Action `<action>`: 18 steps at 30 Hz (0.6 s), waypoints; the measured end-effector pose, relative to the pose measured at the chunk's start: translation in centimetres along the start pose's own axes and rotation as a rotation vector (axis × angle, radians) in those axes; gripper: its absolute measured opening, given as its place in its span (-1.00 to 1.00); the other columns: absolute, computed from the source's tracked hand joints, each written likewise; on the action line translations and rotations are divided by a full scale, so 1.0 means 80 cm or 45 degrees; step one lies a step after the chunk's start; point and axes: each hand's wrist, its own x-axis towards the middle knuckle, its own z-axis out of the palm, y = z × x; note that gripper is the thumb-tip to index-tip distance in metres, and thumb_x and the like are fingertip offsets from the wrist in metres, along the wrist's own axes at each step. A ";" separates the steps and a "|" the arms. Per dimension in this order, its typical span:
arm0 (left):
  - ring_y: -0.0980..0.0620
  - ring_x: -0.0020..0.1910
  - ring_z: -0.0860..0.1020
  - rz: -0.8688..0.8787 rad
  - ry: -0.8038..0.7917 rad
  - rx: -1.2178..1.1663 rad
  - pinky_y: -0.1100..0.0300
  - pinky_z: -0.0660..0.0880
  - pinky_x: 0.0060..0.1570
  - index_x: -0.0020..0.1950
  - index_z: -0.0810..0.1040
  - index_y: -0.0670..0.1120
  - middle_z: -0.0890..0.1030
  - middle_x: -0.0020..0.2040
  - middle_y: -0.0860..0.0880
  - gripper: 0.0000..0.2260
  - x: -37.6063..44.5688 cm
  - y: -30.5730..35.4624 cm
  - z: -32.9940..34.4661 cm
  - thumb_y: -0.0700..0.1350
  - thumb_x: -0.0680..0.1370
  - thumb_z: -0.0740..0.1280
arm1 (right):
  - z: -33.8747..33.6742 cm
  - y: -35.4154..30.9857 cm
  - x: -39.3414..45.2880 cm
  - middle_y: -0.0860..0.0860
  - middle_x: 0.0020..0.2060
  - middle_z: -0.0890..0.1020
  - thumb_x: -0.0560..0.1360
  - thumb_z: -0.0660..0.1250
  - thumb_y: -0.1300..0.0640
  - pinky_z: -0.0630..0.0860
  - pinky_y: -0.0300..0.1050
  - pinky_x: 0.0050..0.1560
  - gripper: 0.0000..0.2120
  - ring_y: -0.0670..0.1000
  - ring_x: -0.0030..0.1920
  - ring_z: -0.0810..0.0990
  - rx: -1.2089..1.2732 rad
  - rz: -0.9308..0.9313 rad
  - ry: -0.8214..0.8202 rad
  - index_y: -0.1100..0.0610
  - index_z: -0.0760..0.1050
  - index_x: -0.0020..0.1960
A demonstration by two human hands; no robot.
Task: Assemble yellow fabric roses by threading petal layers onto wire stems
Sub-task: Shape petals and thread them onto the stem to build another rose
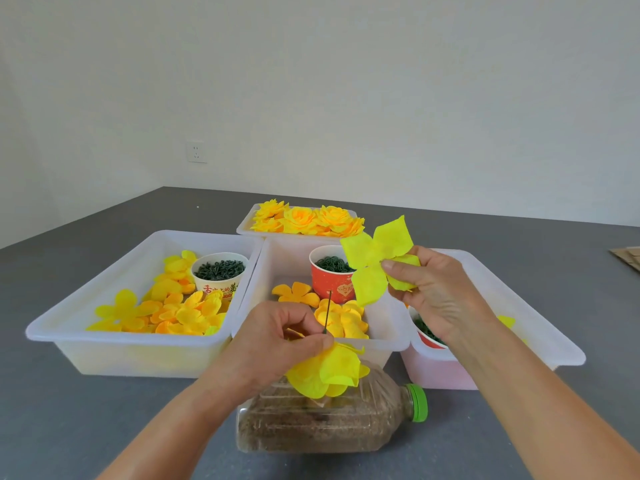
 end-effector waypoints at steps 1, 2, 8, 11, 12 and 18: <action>-0.01 -0.24 0.59 0.002 0.000 0.004 0.08 0.51 -0.16 -0.31 0.61 -0.12 0.66 -0.24 -0.13 -0.88 0.000 0.000 0.000 -0.24 0.41 0.47 | 0.004 0.000 -0.005 -0.03 -0.32 0.69 0.38 0.38 0.36 0.53 -0.25 -0.37 -0.83 -0.08 -0.33 0.64 0.008 0.002 -0.010 0.13 0.59 -0.11; 0.00 -0.24 0.58 0.005 0.001 0.009 0.08 0.52 -0.16 -0.31 0.61 -0.11 0.66 -0.24 -0.13 -0.89 0.000 -0.001 0.000 -0.24 0.41 0.47 | 0.007 0.001 -0.009 -0.03 -0.35 0.68 0.38 0.38 0.37 0.52 -0.27 -0.40 -0.83 -0.09 -0.35 0.64 0.016 0.000 -0.016 0.14 0.59 -0.13; 0.02 -0.27 0.57 0.013 0.017 0.015 0.05 0.51 -0.19 -0.32 0.61 -0.07 0.65 -0.26 -0.12 -0.86 -0.001 0.000 0.001 -0.24 0.41 0.47 | 0.028 0.008 -0.033 -0.07 -0.40 0.65 0.35 0.44 0.36 0.49 -0.30 -0.35 -0.86 -0.13 -0.39 0.58 -0.208 -0.222 -0.035 0.14 0.60 -0.19; 0.03 -0.29 0.55 0.003 0.021 0.019 0.03 0.51 -0.20 -0.33 0.60 -0.08 0.65 -0.28 -0.12 -0.85 -0.001 0.000 0.001 -0.24 0.42 0.47 | 0.040 0.013 -0.043 -0.18 -0.39 0.66 0.34 0.47 0.35 0.48 -0.39 -0.28 -0.76 -0.24 -0.34 0.59 -0.438 -0.482 -0.013 0.01 0.62 -0.24; 0.04 -0.30 0.55 -0.001 0.023 0.014 0.04 0.50 -0.21 -0.34 0.60 -0.08 0.65 -0.29 -0.12 -0.84 -0.001 -0.001 0.001 -0.24 0.42 0.47 | 0.044 0.016 -0.046 -0.21 -0.36 0.66 0.33 0.48 0.34 0.48 -0.40 -0.22 -0.73 -0.26 -0.29 0.60 -0.519 -0.553 0.002 -0.04 0.62 -0.25; 0.12 -0.33 0.54 -0.007 0.029 0.007 0.19 0.49 -0.26 -0.34 0.60 -0.12 0.63 -0.35 -0.01 -0.86 -0.001 0.000 0.002 -0.25 0.41 0.47 | 0.057 0.028 -0.051 -0.19 -0.30 0.65 0.35 0.48 0.31 0.47 -0.38 -0.21 -0.73 -0.22 -0.26 0.60 -0.641 -0.663 0.077 -0.08 0.61 -0.22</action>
